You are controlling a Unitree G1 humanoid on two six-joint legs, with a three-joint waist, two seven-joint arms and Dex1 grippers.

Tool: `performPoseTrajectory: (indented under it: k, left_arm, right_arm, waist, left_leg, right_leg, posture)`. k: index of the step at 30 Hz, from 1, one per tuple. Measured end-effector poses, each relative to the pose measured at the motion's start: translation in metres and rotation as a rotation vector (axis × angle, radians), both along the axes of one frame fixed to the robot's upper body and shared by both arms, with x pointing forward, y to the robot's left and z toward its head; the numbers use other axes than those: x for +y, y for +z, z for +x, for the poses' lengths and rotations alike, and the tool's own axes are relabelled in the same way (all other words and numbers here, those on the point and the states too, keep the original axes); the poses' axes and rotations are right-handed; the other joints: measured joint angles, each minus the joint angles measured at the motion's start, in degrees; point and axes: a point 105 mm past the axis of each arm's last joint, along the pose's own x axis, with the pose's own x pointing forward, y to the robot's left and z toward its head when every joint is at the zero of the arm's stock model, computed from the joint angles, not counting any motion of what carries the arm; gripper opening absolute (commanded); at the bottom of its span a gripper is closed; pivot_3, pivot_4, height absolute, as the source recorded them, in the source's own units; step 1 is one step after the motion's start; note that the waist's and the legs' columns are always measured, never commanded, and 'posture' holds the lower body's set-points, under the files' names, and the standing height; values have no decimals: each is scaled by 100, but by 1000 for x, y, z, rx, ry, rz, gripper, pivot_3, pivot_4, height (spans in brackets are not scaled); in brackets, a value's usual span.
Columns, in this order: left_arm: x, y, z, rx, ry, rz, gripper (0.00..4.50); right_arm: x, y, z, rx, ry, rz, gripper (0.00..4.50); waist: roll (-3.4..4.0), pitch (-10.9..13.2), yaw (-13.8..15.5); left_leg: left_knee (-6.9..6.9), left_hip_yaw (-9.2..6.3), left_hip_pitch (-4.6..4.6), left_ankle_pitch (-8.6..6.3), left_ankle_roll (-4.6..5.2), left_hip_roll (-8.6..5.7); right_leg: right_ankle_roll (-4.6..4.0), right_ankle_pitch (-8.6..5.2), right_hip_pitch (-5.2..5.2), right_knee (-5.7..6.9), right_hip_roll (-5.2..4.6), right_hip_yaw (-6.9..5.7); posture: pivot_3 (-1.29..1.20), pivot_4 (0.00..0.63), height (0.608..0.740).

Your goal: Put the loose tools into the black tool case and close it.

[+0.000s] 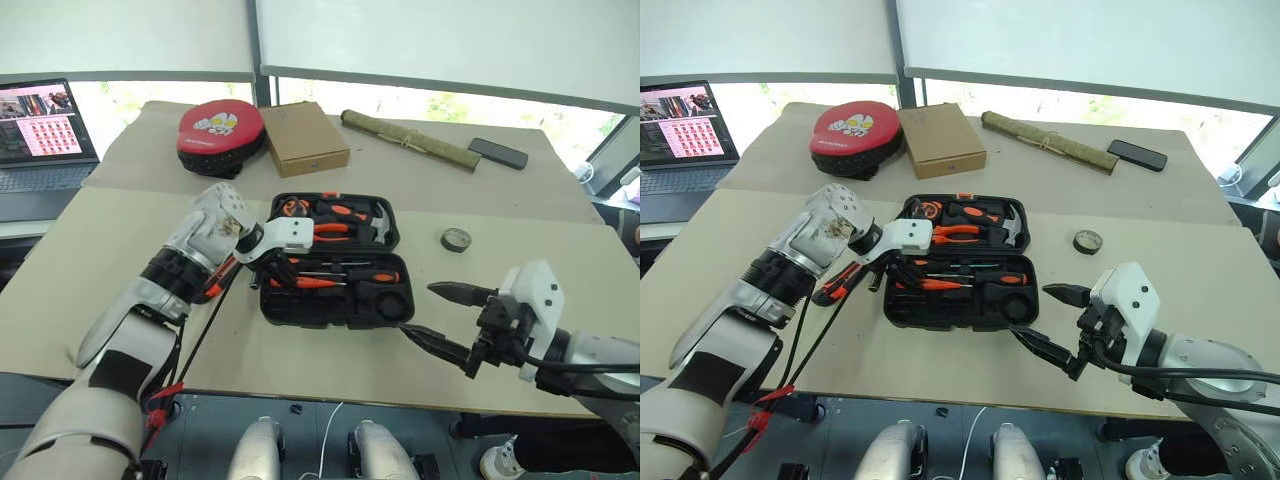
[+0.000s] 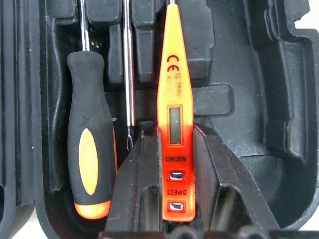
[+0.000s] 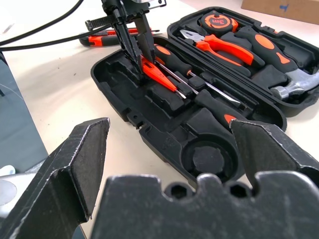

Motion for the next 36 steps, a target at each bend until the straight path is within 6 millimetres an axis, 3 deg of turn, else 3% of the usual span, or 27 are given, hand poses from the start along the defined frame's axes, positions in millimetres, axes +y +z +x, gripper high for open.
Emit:
performPoseTrajectory:
  k: [2,3,8,9,13,16,18,24,29,36]
  left_arm:
    - [0,0,-1,13,7,-2,1424]
    - [1,0,-1,25,15,-2,1622]
    - [5,4,-12,110,43,-26,3477]
    - [7,7,-15,124,50,-40,3703]
    - [17,31,-17,91,71,-116,3703]
    - [20,42,-13,55,96,-194,3004]
    - [22,41,-9,38,135,-241,2224]
    - [12,12,-5,70,242,-407,57]
    - [13,-8,-5,68,328,-473,23]
    - [8,-13,-7,49,395,-587,23]
  right_arm:
    - [0,0,0,-1,-1,1,4500]
    - [0,0,0,-1,-1,1,4500]
    - [0,-2,-1,7,0,2,4500]
    - [0,-2,-2,8,0,3,4500]
    - [0,-3,-2,11,2,3,4500]
    - [0,-2,-2,8,4,3,4500]
    - [0,-1,-2,3,6,3,4500]
    - [1,2,3,-3,22,-5,4500]
    - [1,0,3,11,37,-15,4500]
    - [1,0,4,17,47,-20,4500]
  waist:
    - [0,0,0]
    - [0,0,-2]
    - [0,1,-27]
    - [-1,2,-33]
    - [-1,1,-46]
    - [0,1,-37]
    - [-1,1,-22]
    - [-1,2,-23]
    - [-1,1,-29]
    - [-1,1,-25]
  left_leg:
    - [0,0,0,0,0,0]
    - [0,0,0,0,0,0]
    - [-3,-1,-5,0,0,1]
    - [-3,-4,-8,0,0,3]
    - [-3,-9,-6,0,0,4]
    - [-1,-8,-6,0,0,3]
    - [1,-8,-6,0,0,2]
    - [2,-7,-7,0,0,2]
    - [2,-9,-6,0,0,3]
    - [2,-7,-5,0,0,2]
  right_leg:
    - [0,0,0,0,0,0]
    - [0,0,-1,0,0,0]
    - [0,0,-10,1,2,1]
    - [0,0,-13,2,2,1]
    - [-1,0,-13,3,3,1]
    - [0,0,-10,2,1,1]
    - [0,0,-8,2,1,1]
    - [1,1,-9,3,0,1]
    - [1,1,-9,3,1,1]
    - [2,2,-8,3,0,1]
  posture:
    - [0,150,740]
    - [0,150,740]
    - [0,150,740]
    - [0,150,740]
    - [0,150,740]
    - [0,150,740]
    - [0,150,740]
    - [0,150,740]
    - [0,150,740]
    - [0,150,740]
